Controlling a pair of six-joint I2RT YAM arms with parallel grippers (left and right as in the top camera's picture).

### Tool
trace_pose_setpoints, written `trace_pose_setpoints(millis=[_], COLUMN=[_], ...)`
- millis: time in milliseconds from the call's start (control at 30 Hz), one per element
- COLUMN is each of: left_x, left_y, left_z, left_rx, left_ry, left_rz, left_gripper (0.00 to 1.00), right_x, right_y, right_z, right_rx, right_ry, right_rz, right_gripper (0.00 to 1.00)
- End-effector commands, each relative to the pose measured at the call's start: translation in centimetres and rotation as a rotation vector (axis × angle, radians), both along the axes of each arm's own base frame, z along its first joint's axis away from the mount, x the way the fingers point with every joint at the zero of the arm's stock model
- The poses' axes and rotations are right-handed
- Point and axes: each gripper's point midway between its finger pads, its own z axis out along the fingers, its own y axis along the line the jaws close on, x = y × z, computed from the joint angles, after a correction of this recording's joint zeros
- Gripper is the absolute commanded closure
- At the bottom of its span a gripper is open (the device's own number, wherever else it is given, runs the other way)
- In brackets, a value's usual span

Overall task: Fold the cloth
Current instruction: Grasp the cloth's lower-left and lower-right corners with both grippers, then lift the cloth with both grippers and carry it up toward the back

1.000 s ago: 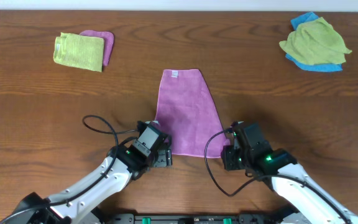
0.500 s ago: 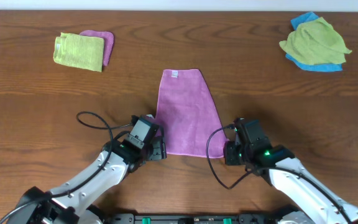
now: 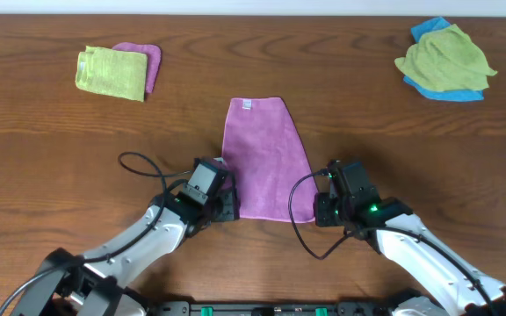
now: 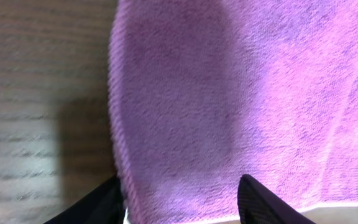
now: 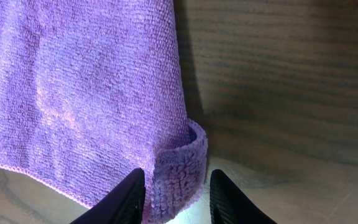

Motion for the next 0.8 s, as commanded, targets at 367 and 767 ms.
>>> trace_pose_setpoints(millis=[367,767], left_x=[-1.4,2.6], left_y=[-0.6,-0.6], left_z=[-1.0,6.2], left_rx=[-0.022,0.107], left_ry=[0.09,0.031], left_rz=[-0.039,-0.062], left_gripper=[0.94,0.94], right_x=[0.8,3.8], right_y=[-0.2,0.0], right_z=[0.5,5.4], right_rx=[-0.01,-0.061], right_ry=[-0.023,-0.09], right_rz=[-0.001,0.015], right_gripper=[0.98,0.98])
